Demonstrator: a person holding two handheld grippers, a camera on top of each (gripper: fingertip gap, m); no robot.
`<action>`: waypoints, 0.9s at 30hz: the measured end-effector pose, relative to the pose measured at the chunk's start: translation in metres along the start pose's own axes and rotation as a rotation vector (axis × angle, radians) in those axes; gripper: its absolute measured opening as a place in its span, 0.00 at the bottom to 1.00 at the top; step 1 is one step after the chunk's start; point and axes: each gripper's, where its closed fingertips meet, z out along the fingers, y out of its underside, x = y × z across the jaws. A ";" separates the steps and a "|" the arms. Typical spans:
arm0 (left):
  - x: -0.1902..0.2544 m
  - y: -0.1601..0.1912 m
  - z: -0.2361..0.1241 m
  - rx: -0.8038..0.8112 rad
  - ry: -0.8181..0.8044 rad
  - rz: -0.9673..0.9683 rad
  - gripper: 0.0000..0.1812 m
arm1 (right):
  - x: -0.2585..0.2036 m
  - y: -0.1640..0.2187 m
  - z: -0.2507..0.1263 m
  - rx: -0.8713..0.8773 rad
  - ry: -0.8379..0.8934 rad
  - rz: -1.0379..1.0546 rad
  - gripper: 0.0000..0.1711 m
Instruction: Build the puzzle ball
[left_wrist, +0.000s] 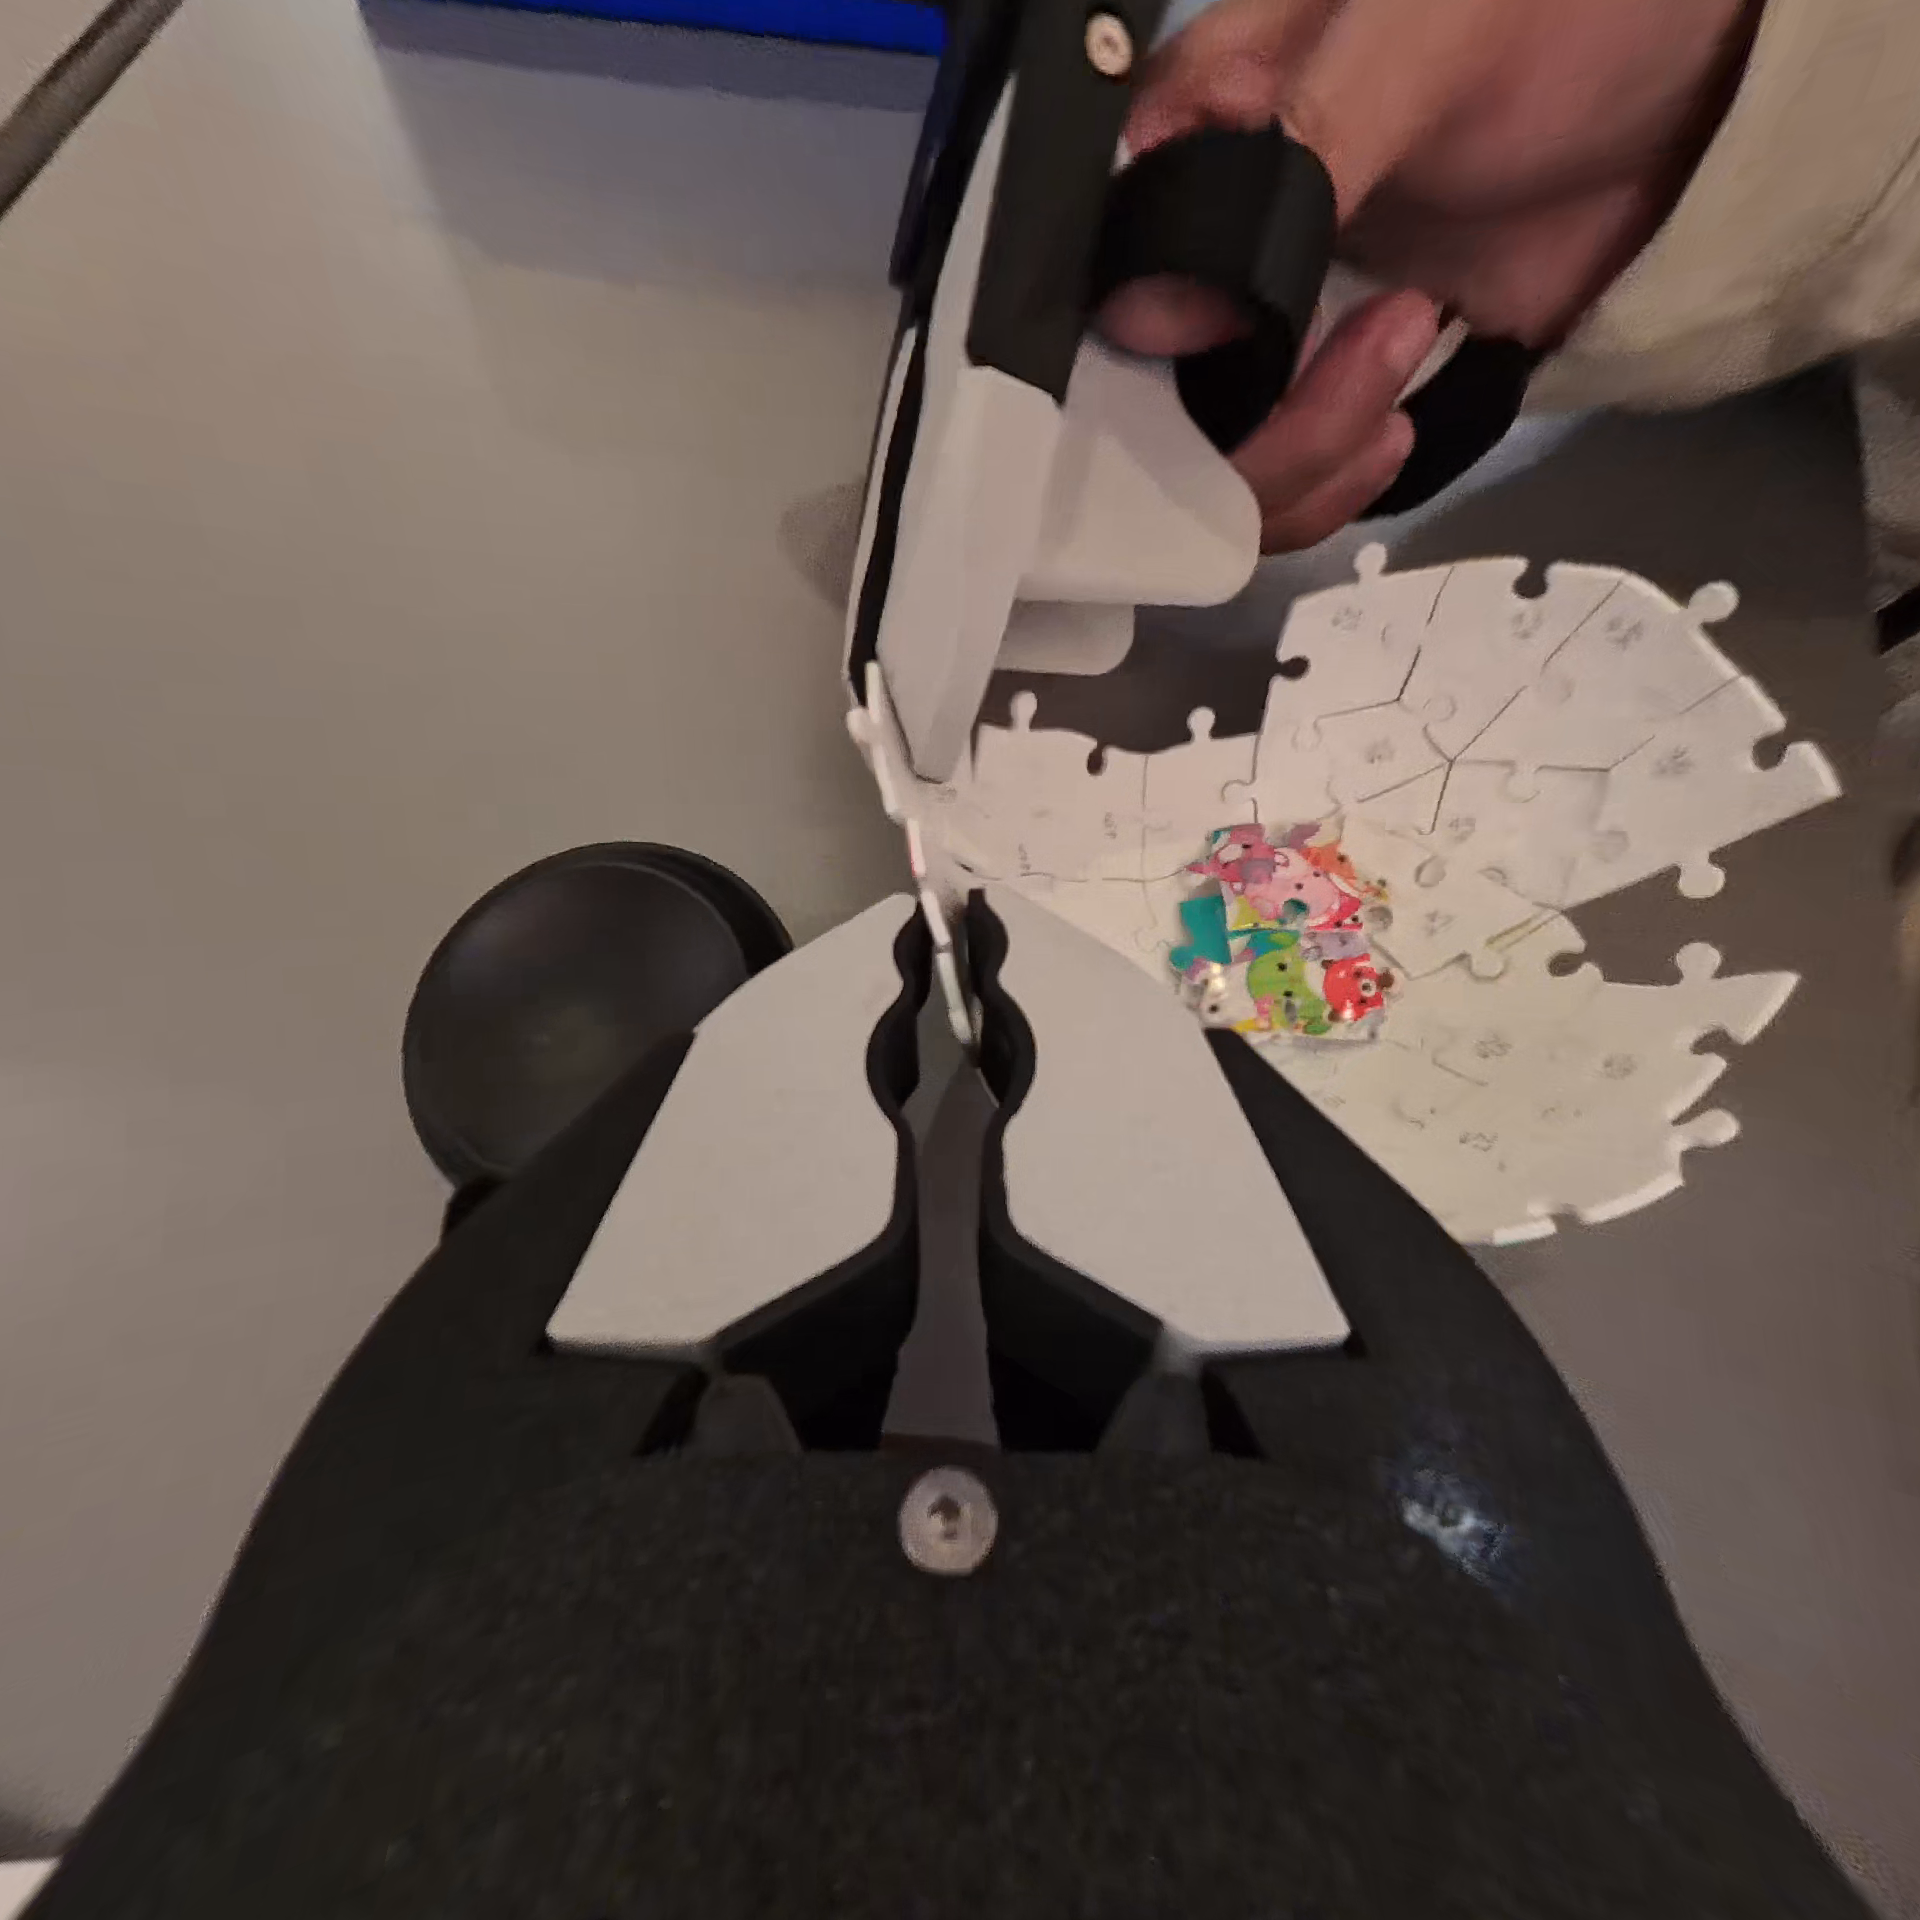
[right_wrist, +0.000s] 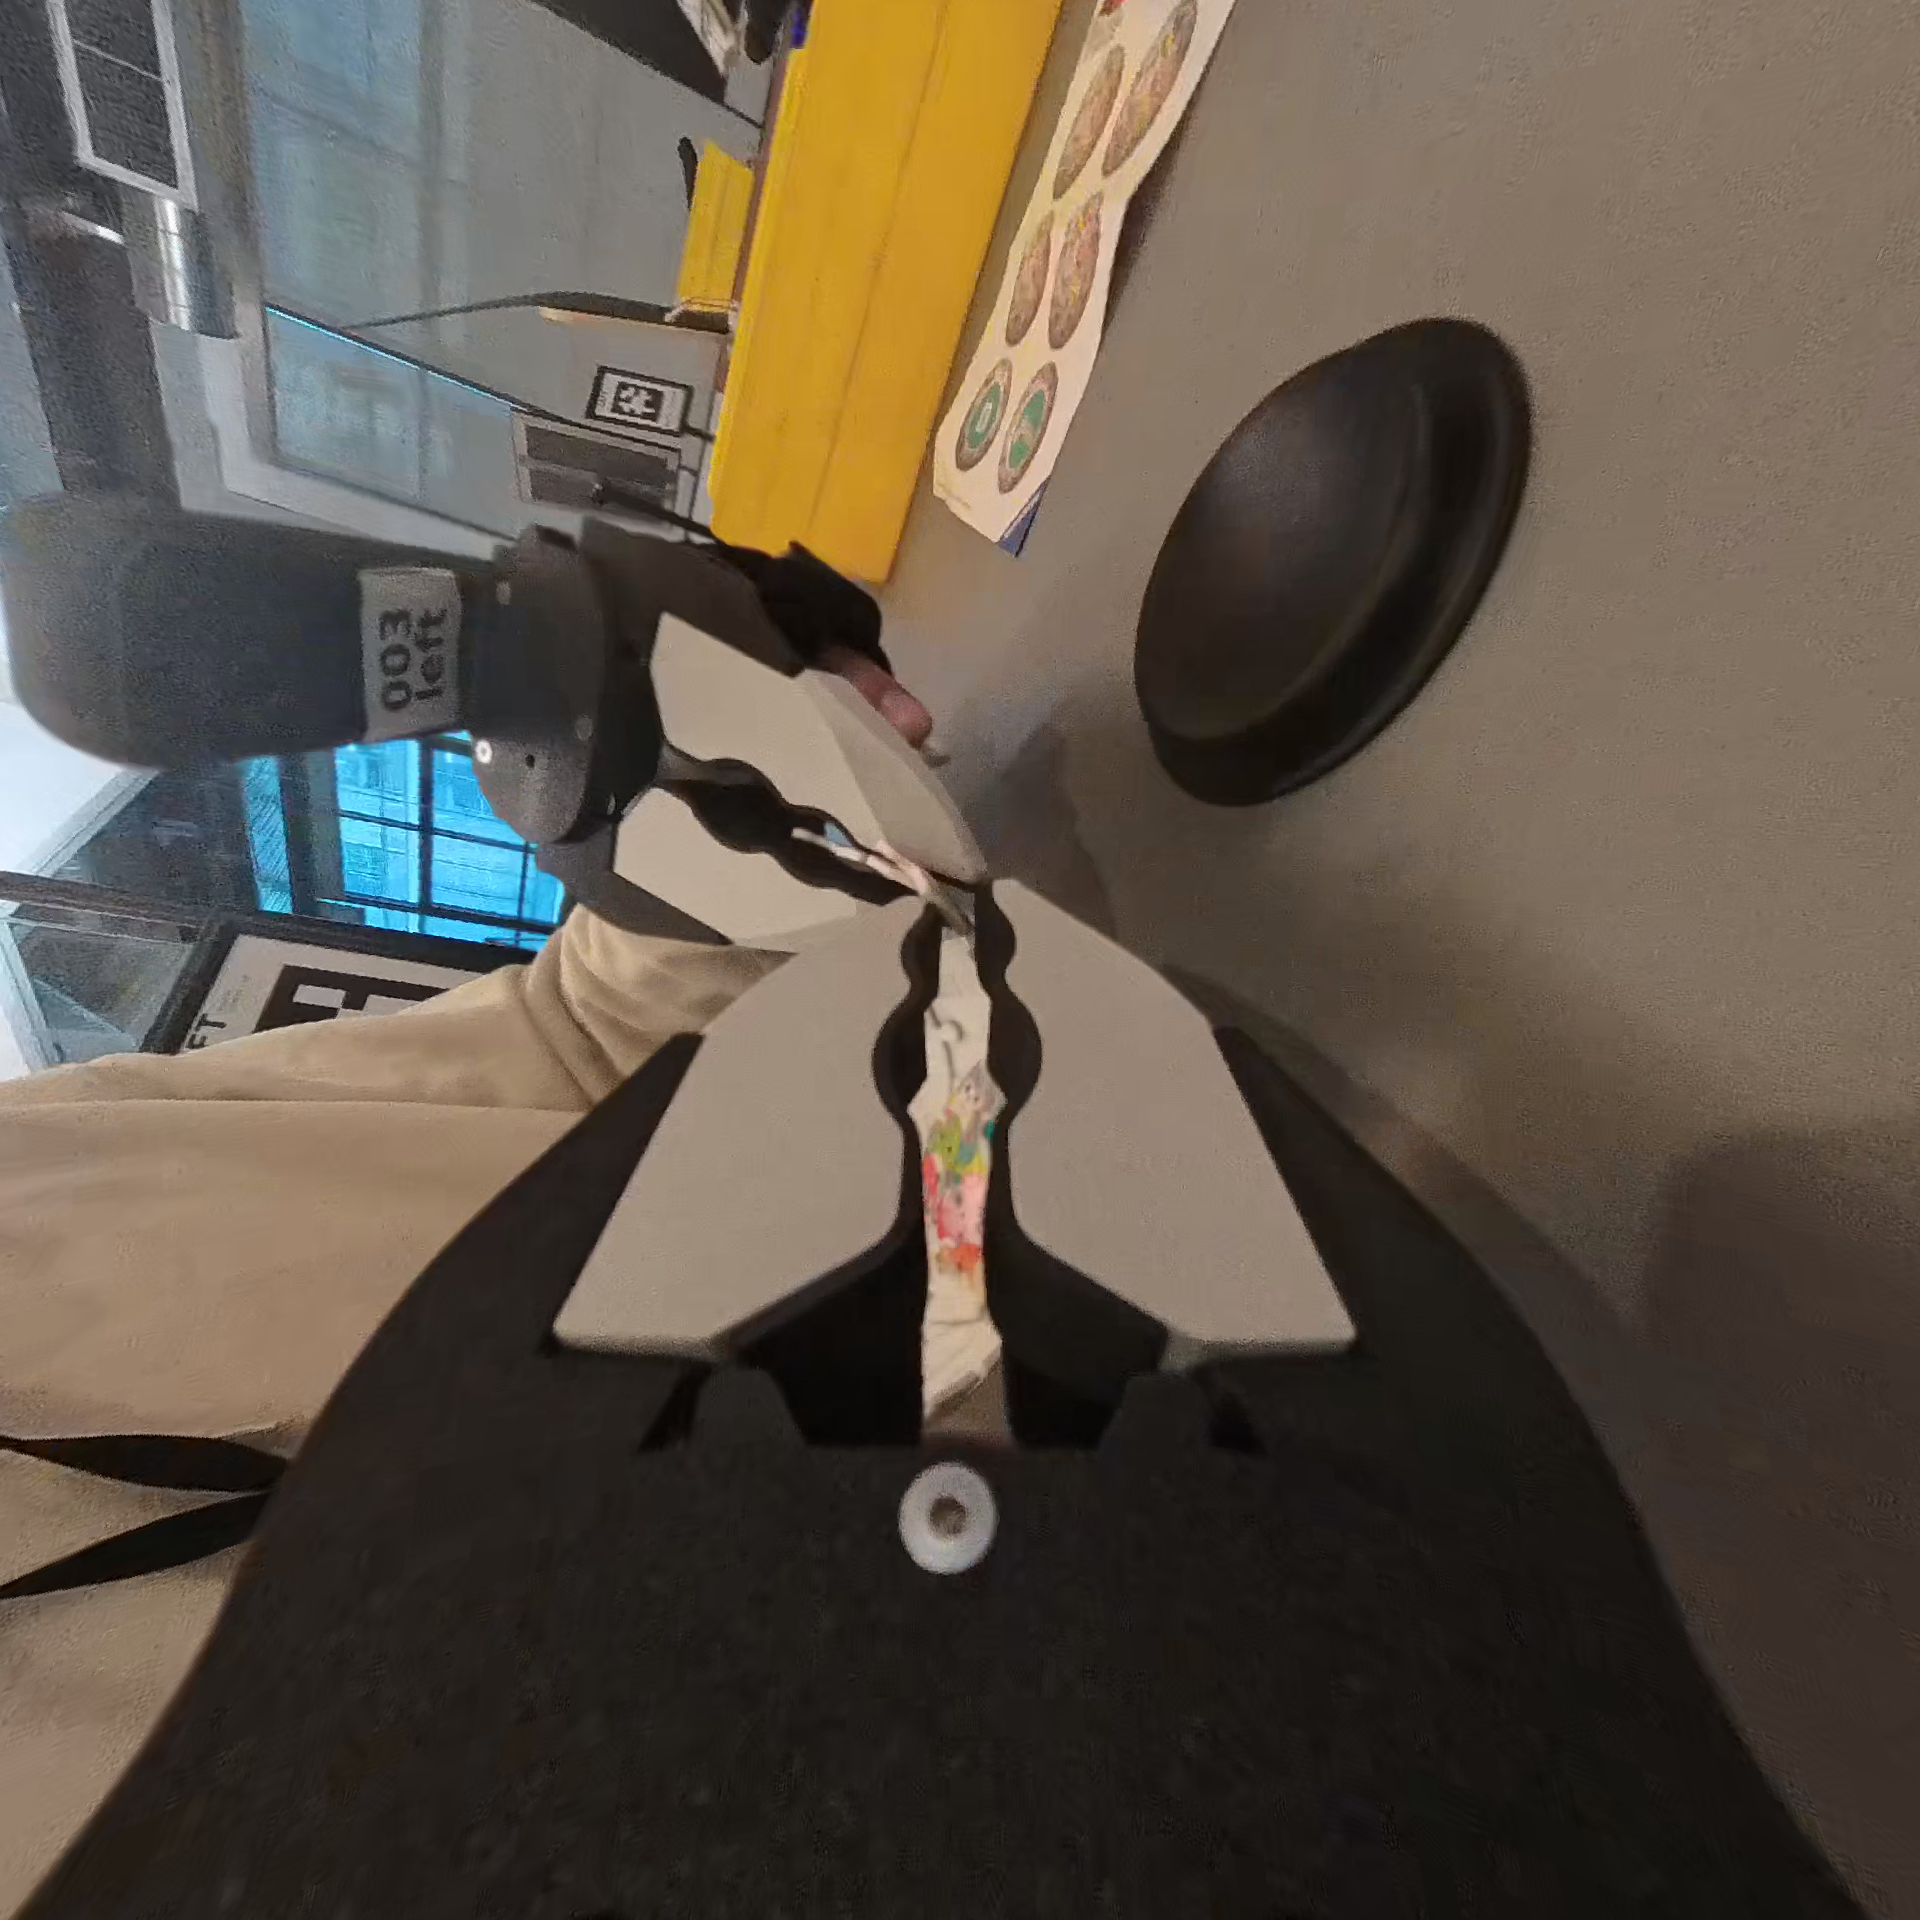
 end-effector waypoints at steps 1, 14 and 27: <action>-0.001 0.002 0.001 -0.006 -0.016 0.027 0.03 | 0.004 0.001 0.001 -0.007 0.022 -0.001 0.03; -0.007 0.004 0.004 -0.016 0.032 -0.143 0.01 | -0.001 -0.002 0.001 -0.183 0.776 -1.265 0.01; 0.008 -0.003 -0.005 0.038 0.048 -0.033 0.01 | -0.012 -0.029 -0.022 0.031 0.330 -0.569 0.01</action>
